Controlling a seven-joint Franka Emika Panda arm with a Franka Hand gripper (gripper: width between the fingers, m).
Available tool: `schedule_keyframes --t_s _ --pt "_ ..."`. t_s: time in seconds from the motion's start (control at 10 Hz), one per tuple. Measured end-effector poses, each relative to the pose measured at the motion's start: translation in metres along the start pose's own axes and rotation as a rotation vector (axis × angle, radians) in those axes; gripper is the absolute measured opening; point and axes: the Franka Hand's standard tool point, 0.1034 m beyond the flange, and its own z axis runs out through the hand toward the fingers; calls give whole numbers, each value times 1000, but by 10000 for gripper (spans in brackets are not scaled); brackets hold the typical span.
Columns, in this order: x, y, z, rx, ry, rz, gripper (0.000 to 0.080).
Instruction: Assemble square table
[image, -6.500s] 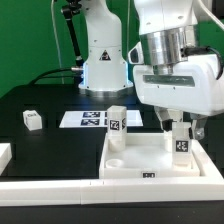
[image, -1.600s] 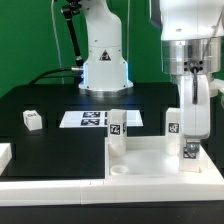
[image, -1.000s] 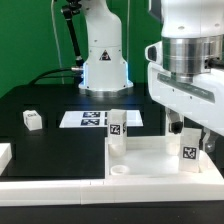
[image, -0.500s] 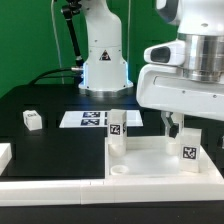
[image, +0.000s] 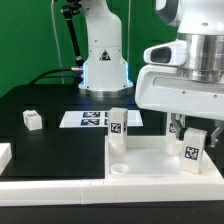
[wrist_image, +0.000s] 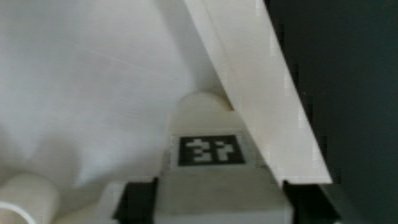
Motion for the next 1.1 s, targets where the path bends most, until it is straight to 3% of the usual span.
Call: schedule_keyframes --t_s 0.4,0.7,1.0,1.1 --pt "0 0 0 2 0 230 290" --pt "5 9 -1 -14 -51 663 291" --pt "6 1 0 50 -102 1194 291" --pt "6 1 1 58 -103 1262 291"
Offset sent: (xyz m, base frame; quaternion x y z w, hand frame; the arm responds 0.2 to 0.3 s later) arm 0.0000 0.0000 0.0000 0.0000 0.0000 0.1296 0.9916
